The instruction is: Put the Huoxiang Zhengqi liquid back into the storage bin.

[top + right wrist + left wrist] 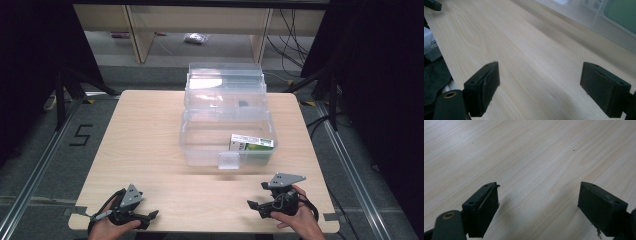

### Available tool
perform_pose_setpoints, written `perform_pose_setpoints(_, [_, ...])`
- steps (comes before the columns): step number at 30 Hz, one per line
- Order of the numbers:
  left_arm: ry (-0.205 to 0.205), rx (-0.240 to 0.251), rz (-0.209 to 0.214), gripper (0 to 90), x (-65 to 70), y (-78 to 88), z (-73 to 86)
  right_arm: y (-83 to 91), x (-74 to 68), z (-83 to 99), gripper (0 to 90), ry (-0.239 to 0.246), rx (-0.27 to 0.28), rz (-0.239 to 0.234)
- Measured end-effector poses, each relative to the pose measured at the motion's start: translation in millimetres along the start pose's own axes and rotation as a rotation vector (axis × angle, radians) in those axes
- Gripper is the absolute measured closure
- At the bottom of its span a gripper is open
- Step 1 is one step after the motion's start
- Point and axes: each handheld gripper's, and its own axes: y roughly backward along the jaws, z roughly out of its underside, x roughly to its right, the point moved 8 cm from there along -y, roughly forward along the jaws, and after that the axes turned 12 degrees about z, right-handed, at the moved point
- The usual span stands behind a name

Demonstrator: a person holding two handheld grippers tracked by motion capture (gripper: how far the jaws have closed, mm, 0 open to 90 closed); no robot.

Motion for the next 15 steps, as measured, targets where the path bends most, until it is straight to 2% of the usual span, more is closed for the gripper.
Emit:
perform_pose_setpoints(5, [-0.003,0.0,-0.001,16.2,0.1,0.1,-0.2,2.4,1.6,7.1,17.0,0.02,-0.009,0.017])
perform_pose_setpoints(6, [-0.011,-0.001,-0.002,16.2,-0.2,0.5,-0.4,3.5,-1.5,8.8,17.0,-0.008,-0.022,0.014])
perform_pose_setpoints(8, [-0.009,0.0,-0.002,16.2,0.0,0.5,-0.4,3.8,0.3,10.8,17.0,0.03,-0.02,0.011])
perform_pose_setpoints(9, [-0.009,0.0,-0.002,16.2,0.0,0.5,-0.3,5.6,-2.8,13.5,16.9,-0.014,-0.04,0.015])
perform_pose_setpoints(11, [-0.009,-0.001,-0.002,16.2,-0.1,0.6,-0.3,4.6,0.8,15.2,16.9,0.027,-0.036,0.019])
perform_pose_setpoints(13, [-0.012,-0.004,0.003,16.2,0.3,0.8,-0.2,5.3,2.3,18.1,16.9,0.026,-0.045,0.034])
perform_pose_setpoints(14, [-0.034,-0.029,0.006,16.2,-0.6,2.6,1.2,5.5,2.6,19.3,16.9,0.027,-0.048,0.034])
perform_pose_setpoints(15, [-0.034,-0.03,0.006,16.2,-0.7,2.6,1.2,6.6,2.3,20.9,16.9,0.018,-0.058,0.036])
